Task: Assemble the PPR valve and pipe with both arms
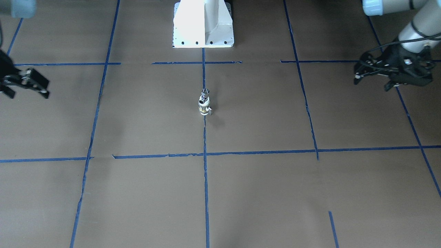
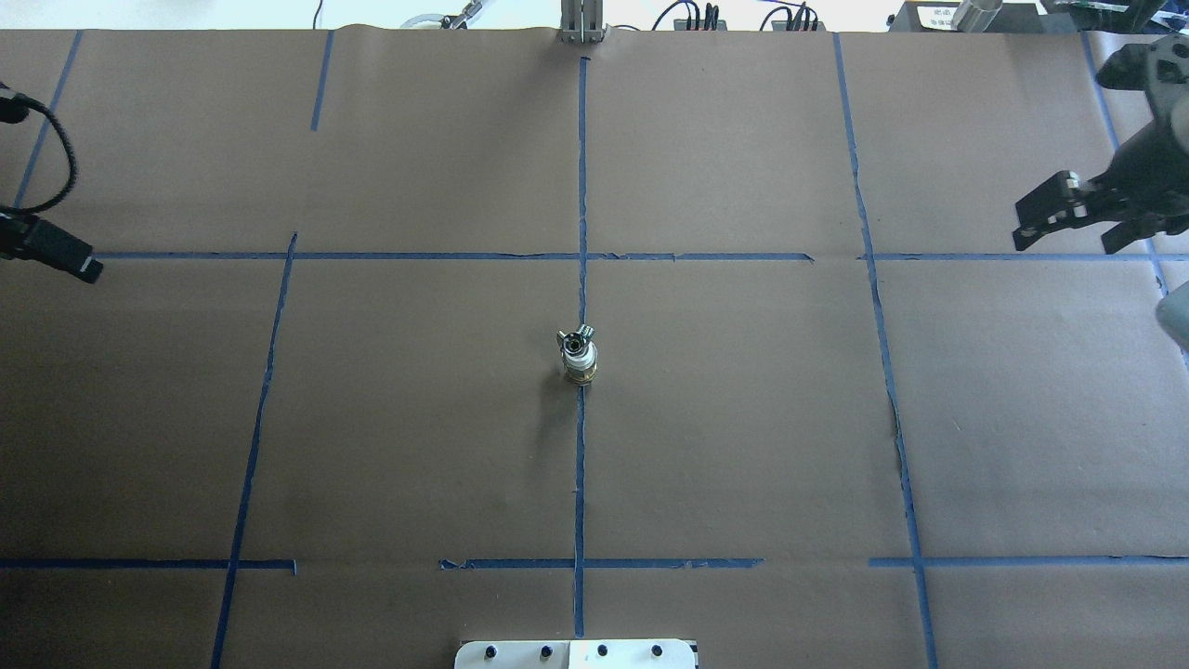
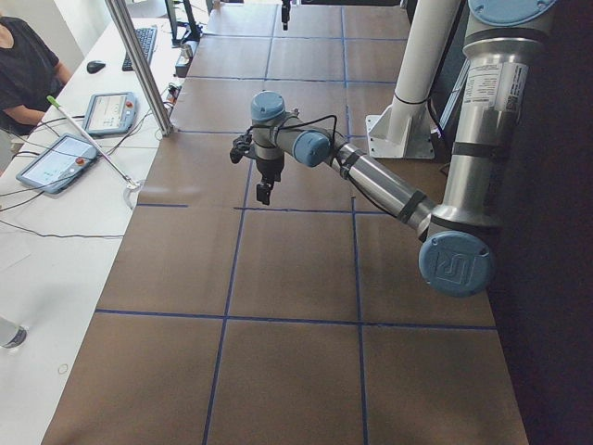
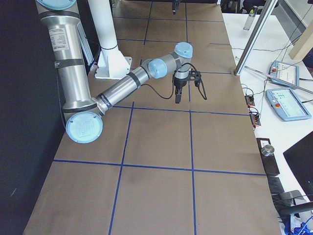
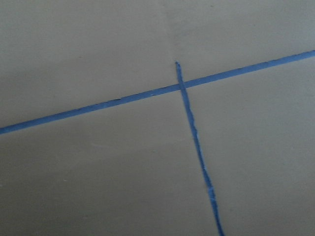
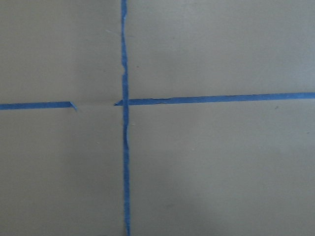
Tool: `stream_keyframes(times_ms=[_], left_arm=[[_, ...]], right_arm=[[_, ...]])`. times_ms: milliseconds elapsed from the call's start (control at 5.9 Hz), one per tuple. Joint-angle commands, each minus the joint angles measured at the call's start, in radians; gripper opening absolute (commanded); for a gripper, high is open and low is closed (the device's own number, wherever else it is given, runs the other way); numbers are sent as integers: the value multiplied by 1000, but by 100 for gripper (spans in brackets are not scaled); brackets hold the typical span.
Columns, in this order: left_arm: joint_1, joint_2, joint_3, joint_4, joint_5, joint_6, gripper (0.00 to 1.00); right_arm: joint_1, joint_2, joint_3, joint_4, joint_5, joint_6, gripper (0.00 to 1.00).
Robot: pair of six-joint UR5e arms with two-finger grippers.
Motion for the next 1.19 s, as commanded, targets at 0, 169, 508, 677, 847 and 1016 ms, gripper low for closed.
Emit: stream_keyframes(times_ms=[0,169,508,677,847,1016], left_arm=[[-156,88,54,1,-41,282,100],[-216,97,126,1,-41,423,100],[-363,80,319,-2,-45,610,100],[-365,94,331,21,-44,600,100],[-365,94,352,39,-44,514,100],[-365,97,354,36,-45,409,100]], right_arm=[[187,-57,-132,0,77,-342,100],[286,-78,-222,0,88,-555,100],[428,-120,-379,2,86,-849,100],[433,-150,-368,2,82,-867,100],[432,-149,-365,2,56,-865,100],[413,-146,-361,2,10,-862,100]])
